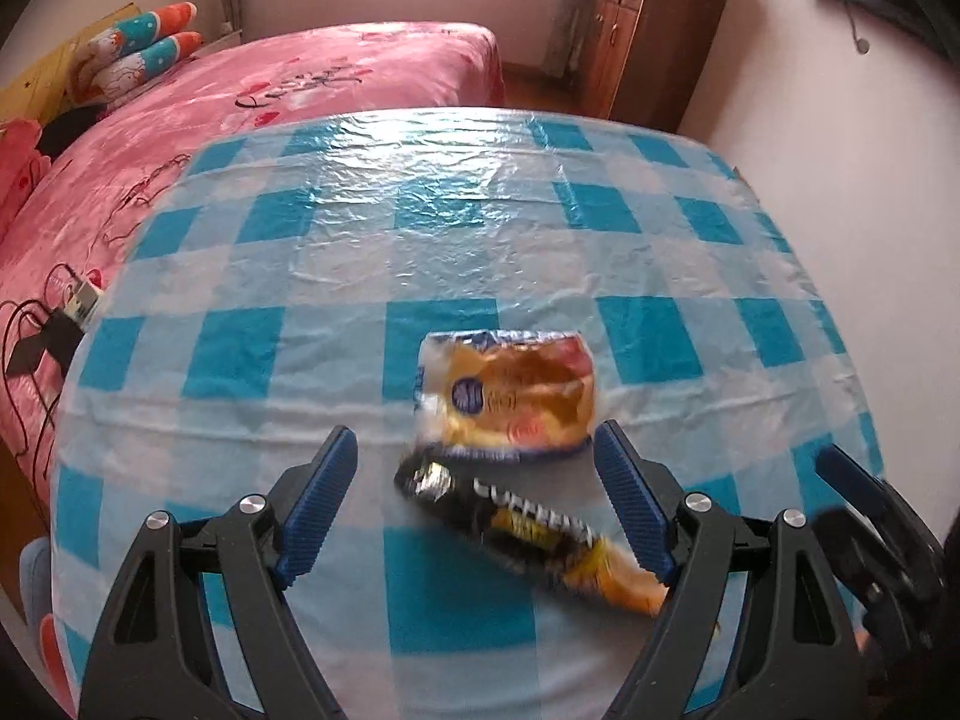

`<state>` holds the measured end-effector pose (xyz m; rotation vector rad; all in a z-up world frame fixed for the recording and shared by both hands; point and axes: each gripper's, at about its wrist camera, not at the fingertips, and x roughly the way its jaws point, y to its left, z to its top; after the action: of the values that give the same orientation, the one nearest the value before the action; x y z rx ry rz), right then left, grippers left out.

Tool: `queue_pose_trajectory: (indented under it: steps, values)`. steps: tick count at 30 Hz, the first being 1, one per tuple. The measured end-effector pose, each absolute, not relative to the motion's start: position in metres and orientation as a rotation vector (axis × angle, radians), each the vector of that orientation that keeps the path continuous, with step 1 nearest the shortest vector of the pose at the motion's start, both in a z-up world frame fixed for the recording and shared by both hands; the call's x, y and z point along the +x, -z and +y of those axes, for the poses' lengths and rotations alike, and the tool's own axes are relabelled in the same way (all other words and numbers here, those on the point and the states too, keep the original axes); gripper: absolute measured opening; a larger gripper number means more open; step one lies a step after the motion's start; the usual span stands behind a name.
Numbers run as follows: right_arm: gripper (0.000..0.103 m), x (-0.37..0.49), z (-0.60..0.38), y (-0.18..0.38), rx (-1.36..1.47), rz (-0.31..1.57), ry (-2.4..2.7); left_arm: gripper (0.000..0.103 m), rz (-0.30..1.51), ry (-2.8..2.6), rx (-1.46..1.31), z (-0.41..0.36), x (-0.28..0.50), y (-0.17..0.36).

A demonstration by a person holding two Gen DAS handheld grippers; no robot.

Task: Collect trash
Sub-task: 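Grasp the small orange cake packet with the left gripper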

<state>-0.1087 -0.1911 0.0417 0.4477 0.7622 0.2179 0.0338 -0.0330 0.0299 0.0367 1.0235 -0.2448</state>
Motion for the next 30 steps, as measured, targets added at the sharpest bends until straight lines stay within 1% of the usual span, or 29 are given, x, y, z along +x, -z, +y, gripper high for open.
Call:
queue_pose_trajectory:
  steps: [11, 16, 21, 22, 24, 28, 30]
  values:
    - [0.089, -0.101, -0.193, -0.037, 0.48, 0.775, -0.273, 0.082, 1.09, 0.265, 0.061, -0.049, 0.059, -0.01]
    - [0.089, -0.1, -0.189, -0.037, 0.474, 0.781, -0.299, 0.083, 1.086, 0.262, 0.075, -0.053, 0.064, -0.009]
    - [0.089, -0.098, -0.181, -0.036, 0.452, 0.792, -0.333, 0.083, 1.055, 0.243, 0.087, -0.057, 0.062, -0.007]
    - [0.089, -0.098, -0.178, -0.036, 0.443, 0.796, -0.339, 0.082, 1.048, 0.236, 0.091, -0.057, 0.061, -0.007]
    - [0.089, -0.096, -0.173, -0.035, 0.429, 0.803, -0.351, 0.072, 1.024, 0.236, 0.099, -0.059, 0.057, -0.008]
    - [0.089, -0.095, -0.164, -0.035, 0.398, 0.817, -0.374, 0.068, 0.999, 0.229, 0.089, -0.059, 0.053, -0.009]
    - [0.089, -0.094, -0.159, -0.033, 0.386, 0.826, -0.387, 0.062, 0.987, 0.225, 0.084, -0.058, 0.05, -0.009]
